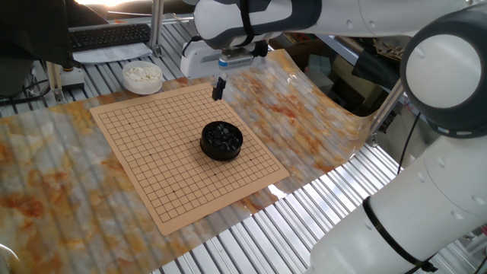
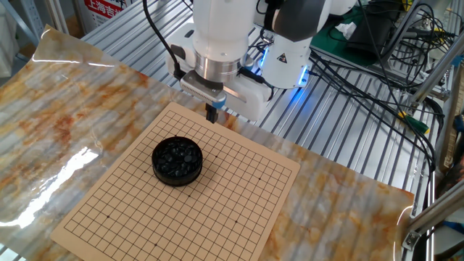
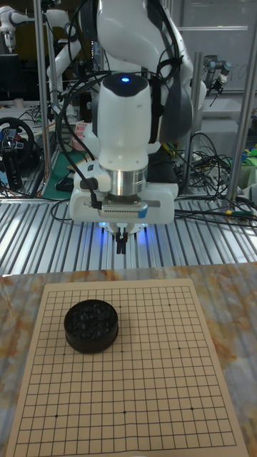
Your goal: Play the first move as black on the 3-4 point in the upper right corner of the Go board
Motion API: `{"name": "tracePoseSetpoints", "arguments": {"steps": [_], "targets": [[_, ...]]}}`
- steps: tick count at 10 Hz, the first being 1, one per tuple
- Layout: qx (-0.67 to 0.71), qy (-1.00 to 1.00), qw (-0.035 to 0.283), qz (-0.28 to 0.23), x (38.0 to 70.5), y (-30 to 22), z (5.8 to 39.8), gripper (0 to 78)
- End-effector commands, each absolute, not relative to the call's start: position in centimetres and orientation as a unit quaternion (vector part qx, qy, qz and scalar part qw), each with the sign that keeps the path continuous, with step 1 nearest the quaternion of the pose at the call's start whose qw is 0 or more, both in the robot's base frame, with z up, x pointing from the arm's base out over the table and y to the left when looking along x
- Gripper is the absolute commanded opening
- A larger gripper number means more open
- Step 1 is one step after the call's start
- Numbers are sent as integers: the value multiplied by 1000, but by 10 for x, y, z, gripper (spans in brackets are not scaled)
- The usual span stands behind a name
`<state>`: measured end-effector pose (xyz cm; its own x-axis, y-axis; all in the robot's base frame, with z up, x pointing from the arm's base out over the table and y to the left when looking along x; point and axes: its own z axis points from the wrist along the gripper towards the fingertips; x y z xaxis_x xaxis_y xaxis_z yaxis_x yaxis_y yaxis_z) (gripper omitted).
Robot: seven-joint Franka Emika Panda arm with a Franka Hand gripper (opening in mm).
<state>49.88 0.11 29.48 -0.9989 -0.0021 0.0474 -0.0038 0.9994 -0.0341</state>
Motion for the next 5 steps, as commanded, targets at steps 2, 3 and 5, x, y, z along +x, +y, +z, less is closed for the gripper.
{"name": "tracePoseSetpoints", "arguments": {"steps": [2, 3, 5], "targets": [[-2, -1000, 20, 18, 503, -4, 288, 0], [-2, -1000, 22, 9, 504, -7, 284, 0], [9, -1000, 20, 9, 509, -20, 271, 0]]}}
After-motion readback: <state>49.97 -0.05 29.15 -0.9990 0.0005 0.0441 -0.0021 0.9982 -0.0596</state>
